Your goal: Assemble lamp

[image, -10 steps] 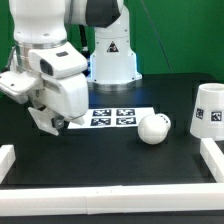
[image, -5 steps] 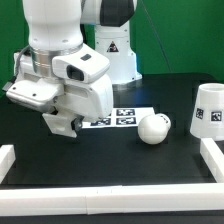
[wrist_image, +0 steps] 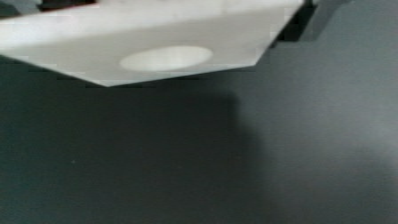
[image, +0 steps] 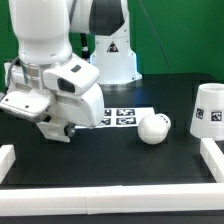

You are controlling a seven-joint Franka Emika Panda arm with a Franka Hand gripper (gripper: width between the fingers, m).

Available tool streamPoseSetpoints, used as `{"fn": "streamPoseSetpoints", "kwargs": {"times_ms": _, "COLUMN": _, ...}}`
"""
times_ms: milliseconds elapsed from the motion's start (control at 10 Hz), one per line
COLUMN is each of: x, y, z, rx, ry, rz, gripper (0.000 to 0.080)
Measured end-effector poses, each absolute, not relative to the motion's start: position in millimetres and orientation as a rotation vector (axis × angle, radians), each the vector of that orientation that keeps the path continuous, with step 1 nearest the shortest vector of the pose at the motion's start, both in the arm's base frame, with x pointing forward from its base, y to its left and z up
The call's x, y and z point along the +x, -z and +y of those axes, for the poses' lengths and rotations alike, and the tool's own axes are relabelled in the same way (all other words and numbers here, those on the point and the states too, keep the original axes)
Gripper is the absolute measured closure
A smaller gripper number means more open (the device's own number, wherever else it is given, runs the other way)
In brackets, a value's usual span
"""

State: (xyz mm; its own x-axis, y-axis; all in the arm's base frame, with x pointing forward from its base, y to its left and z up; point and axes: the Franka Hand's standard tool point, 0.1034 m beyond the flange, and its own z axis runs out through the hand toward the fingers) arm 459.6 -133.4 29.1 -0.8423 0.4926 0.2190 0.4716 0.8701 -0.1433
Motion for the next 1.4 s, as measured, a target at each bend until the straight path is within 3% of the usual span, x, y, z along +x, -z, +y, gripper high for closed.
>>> {"fn": "streamPoseSetpoints", "kwargs": {"times_ms": 700, "x": 460.2, "y": -20.3, "z": -134.5, "rx": -0.823, "ry": -0.138, "rz": -2.724, "gripper": 0.0352}}
{"fn": "streamPoseSetpoints", "kwargs": {"times_ms": 800, "x": 460.1, "y": -20.3, "z": -134.9, "rx": -0.829, "ry": -0.139, "rz": -2.722, "gripper": 0.0175}}
{"fn": "streamPoseSetpoints", "kwargs": {"times_ms": 900, "x": 459.9, "y": -20.3, "z": -135.3, "rx": -0.832, "ry": -0.139, "rz": -2.721, "gripper": 0.0175}}
{"fn": "streamPoseSetpoints", "kwargs": {"times_ms": 1000, "x": 459.8, "y": -20.3, "z": -135.8, "rx": -0.835, "ry": -0.139, "rz": -2.72, "gripper": 0.0112}}
{"fn": "streamPoseSetpoints", "kwargs": {"times_ms": 1400, "x": 459.7, "y": -22.4, "z": -138.2, "rx": -0.844, "ry": -0.14, "rz": -2.721, "gripper": 0.0101}}
